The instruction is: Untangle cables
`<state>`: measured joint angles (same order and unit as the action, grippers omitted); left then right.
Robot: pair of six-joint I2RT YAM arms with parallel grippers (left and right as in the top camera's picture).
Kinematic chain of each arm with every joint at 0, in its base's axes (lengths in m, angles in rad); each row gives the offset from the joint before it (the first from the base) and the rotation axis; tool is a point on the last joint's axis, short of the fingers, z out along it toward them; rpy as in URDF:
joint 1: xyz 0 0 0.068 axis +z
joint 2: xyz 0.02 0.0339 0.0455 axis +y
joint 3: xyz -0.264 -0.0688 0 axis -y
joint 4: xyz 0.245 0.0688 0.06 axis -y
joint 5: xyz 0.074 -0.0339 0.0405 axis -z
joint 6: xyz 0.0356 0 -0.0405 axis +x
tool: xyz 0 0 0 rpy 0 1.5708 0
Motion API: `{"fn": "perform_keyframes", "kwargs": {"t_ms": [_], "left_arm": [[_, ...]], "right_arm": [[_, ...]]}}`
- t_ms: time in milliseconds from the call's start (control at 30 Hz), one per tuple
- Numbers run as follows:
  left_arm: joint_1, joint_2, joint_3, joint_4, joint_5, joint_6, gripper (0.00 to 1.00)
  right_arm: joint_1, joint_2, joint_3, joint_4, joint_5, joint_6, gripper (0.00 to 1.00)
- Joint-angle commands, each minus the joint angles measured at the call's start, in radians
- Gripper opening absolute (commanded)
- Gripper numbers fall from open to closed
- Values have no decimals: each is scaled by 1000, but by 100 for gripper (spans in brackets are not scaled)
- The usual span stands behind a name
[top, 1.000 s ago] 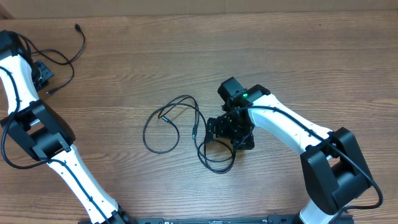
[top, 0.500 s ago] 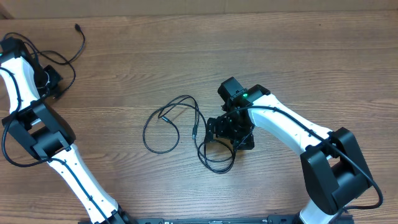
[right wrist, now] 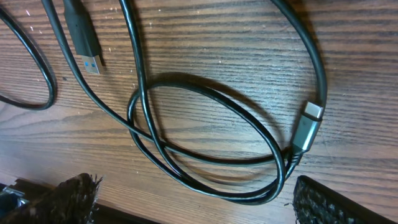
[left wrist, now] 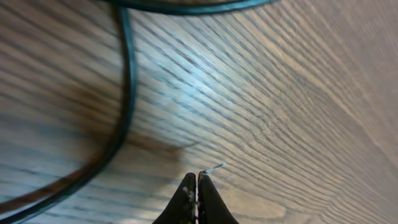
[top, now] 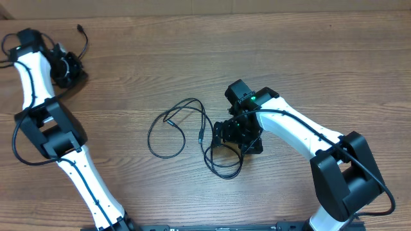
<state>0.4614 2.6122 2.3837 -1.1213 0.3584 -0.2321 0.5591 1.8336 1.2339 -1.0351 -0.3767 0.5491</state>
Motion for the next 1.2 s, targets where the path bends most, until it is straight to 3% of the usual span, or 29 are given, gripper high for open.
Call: {"fn": "perform_keyframes", "kwargs": {"t_ms": [0,67,133,167,267,300,400,733,900,967,1033,1100,1167], "left_arm": [[2,22,29,-17,-145,47,4],[5,22,66,-44,-164,82,9],[10,22,119,-80,-210,83,24],[11,22,140,-92,-237,83,34],[13,22,182,-113,-346,91,78],[13,22,183,-116,-375,127,81],[11,24,169,-136,-376,272,80],[1,25,8,-79,-377,367,72],[1,25,7,-71,-376,367,45],[0,25,7,-67,-361,367,31],[-3,25,7,-59,-312,366,21],[-11,25,7,-44,-223,358,4],[-19,25,7,-20,-161,306,4]], "right_arm": [[8,-18,-4,-10,9,-8,100],[8,-18,-4,-15,9,-14,100],[8,-18,-4,-14,10,-29,100],[8,-18,-4,-13,9,-31,100],[8,-18,-4,-9,9,-30,100],[8,-18,-4,-8,9,-30,100],[8,-18,-4,-6,9,-30,100],[8,-18,-4,-2,9,-30,100],[8,-18,-4,3,9,-30,100],[8,-18,-4,6,9,-30,100],[8,-18,-4,10,9,-30,100],[8,-18,-4,16,9,-30,100],[8,-18,-4,17,9,-30,100]]}}
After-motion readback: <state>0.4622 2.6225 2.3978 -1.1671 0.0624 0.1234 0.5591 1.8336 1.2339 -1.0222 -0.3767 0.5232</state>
